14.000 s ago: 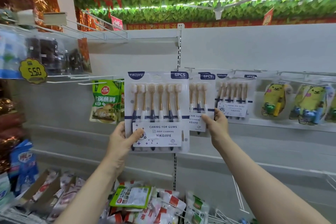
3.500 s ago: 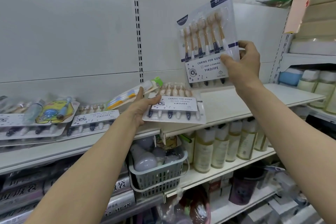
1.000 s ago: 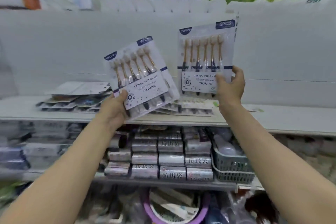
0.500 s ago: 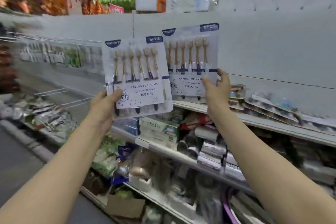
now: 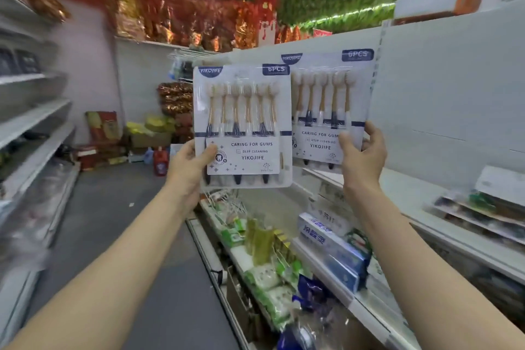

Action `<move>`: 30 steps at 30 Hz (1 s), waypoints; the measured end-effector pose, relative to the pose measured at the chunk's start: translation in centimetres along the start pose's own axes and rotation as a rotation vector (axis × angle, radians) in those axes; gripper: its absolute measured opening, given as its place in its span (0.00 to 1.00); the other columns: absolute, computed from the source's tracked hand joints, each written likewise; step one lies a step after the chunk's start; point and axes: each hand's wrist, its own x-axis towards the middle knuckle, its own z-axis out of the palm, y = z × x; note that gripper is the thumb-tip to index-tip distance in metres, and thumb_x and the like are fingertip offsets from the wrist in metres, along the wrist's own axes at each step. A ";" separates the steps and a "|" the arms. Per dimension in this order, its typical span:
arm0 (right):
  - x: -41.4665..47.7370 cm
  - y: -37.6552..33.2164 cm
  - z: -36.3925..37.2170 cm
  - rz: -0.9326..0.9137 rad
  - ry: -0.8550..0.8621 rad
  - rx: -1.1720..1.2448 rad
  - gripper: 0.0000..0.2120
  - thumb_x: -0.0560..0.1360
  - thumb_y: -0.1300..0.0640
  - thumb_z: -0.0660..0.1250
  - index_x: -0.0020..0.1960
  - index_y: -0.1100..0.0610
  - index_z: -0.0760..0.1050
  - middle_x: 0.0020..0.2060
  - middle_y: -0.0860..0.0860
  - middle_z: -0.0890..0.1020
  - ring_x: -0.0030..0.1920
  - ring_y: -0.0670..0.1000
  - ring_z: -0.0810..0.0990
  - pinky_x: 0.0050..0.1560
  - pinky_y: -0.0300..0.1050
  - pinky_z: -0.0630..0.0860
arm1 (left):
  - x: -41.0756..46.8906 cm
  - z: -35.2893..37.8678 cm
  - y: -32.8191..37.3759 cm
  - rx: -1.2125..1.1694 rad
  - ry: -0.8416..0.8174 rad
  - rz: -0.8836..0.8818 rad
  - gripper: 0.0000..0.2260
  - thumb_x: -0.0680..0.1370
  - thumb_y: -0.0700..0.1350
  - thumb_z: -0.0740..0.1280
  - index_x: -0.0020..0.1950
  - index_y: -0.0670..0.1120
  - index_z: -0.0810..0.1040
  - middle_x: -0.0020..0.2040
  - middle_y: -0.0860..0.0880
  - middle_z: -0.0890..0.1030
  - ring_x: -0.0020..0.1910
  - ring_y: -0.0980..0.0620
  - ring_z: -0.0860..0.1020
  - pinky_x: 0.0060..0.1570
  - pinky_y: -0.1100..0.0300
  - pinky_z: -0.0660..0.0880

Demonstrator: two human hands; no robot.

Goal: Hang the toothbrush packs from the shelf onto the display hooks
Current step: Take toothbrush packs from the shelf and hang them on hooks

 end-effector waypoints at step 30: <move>12.3 28.1 59.4 0.137 -0.088 0.113 0.20 0.77 0.63 0.70 0.67 0.52 0.70 0.56 0.47 0.80 0.52 0.43 0.81 0.44 0.30 0.77 | 52.6 -31.8 -3.4 0.041 0.058 0.039 0.10 0.76 0.37 0.71 0.55 0.47 0.77 0.51 0.45 0.85 0.50 0.46 0.83 0.50 0.52 0.80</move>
